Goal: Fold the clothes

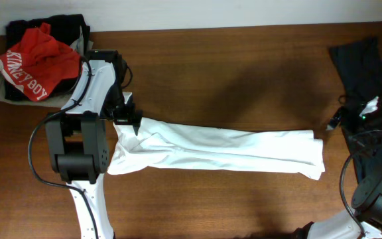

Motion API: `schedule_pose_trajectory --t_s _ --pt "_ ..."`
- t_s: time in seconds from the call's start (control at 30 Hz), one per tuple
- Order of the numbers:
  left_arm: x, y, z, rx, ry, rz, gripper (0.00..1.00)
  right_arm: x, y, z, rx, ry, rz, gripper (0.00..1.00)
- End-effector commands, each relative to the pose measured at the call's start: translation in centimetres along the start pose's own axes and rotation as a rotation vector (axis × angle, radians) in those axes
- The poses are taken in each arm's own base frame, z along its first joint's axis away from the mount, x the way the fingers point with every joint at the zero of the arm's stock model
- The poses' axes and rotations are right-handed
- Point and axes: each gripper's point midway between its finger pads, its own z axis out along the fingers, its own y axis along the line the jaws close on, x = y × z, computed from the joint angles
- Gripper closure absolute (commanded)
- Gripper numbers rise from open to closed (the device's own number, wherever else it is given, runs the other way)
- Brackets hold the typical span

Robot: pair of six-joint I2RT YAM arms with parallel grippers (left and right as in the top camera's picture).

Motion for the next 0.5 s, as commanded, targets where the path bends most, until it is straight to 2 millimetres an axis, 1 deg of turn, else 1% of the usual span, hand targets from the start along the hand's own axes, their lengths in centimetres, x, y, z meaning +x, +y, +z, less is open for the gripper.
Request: schedule_pose_trajectory --t_s 0.0,0.07,0.13,0.23,0.47 --pt "-0.6 0.4 -1.5 -0.003 -0.07 -0.008 0.01 -0.3 1.7 0.1 -0.177 0.006 -0.154 0.01" --pt "-0.9 0.3 -1.5 -0.001 -0.082 -0.008 0.01 -0.2 2.9 0.3 -0.278 0.011 -0.19 0.01" --pt "-1.0 -0.1 -1.5 0.025 -0.084 -0.007 0.01 -0.1 3.2 0.7 -0.319 0.017 -0.189 0.01" --pt "-1.0 -0.4 -1.5 0.045 -0.084 -0.006 0.01 0.3 2.9 2.0 -0.319 0.02 -0.195 0.01" --pt "-1.1 -0.7 -1.6 0.061 -0.088 -0.005 0.01 1.5 1.5 5.6 -0.301 0.012 -0.181 0.01"
